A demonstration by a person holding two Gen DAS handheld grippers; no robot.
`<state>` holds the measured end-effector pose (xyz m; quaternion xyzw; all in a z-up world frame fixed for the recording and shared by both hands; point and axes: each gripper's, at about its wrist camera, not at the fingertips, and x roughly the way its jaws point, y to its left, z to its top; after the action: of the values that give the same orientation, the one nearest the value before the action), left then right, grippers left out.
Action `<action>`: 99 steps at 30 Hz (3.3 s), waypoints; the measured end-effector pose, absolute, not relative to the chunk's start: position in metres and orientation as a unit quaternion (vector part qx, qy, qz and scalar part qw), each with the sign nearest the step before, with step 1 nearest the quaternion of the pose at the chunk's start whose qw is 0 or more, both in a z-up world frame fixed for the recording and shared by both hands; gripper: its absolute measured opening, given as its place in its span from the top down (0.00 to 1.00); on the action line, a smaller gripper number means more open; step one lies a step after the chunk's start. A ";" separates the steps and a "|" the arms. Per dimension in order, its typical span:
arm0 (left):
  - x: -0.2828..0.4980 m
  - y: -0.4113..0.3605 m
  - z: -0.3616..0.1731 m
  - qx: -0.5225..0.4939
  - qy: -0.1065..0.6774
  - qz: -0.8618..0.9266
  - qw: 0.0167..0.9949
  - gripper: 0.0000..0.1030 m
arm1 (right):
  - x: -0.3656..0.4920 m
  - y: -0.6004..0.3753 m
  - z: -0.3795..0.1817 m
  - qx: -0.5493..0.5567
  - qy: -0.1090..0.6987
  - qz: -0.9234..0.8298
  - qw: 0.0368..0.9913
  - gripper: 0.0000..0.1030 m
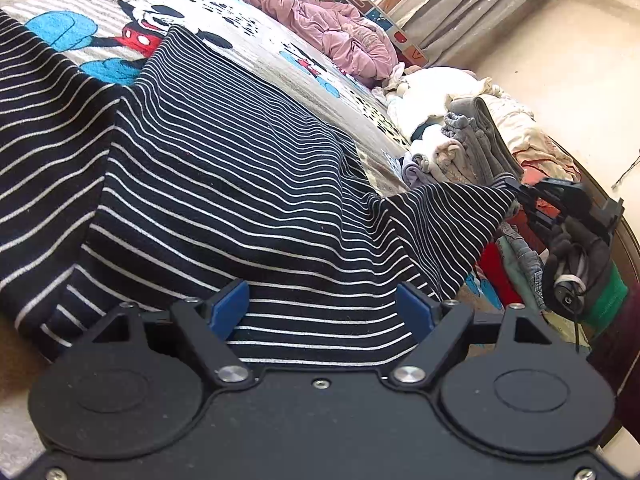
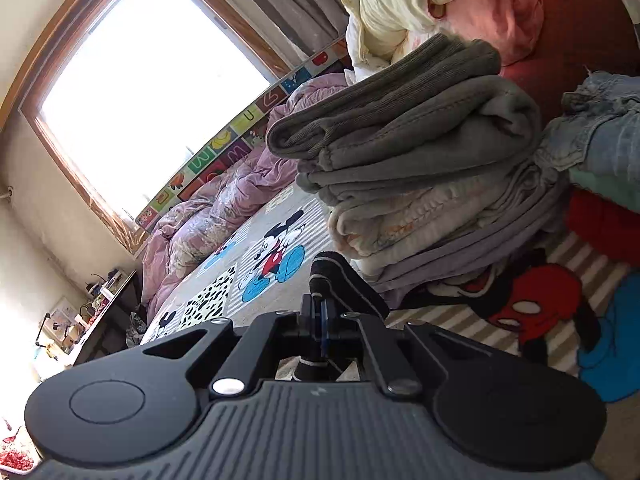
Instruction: Fold clothes
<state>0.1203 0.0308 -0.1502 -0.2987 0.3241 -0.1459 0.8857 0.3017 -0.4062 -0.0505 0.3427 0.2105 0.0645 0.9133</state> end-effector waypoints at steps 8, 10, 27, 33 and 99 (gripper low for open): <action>0.117 0.029 -0.149 -0.290 0.323 -0.145 0.889 0.21 | 0.249 -0.454 -0.052 0.351 0.203 0.029 0.913 0.95; 0.116 0.029 -0.148 -0.291 0.323 -0.144 0.889 0.21 | 0.240 -0.464 -0.054 0.352 0.208 0.021 0.912 0.95; 0.107 0.029 -0.145 -0.292 0.327 -0.141 0.888 0.21 | 0.245 -0.484 -0.120 0.363 0.346 -0.051 0.864 0.48; 0.109 0.030 -0.147 -0.298 0.328 -0.141 0.885 0.21 | 0.257 -0.501 -0.126 0.359 0.337 -0.047 0.869 0.46; 0.108 0.027 -0.139 -0.295 0.317 -0.144 0.890 0.20 | 0.186 -0.321 -0.104 0.245 0.293 0.220 0.898 0.49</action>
<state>0.1083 0.0274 -0.1391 -0.2946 0.3168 -0.1438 0.8900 0.1861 -0.3212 -0.1042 0.2446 0.2932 0.2202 0.8976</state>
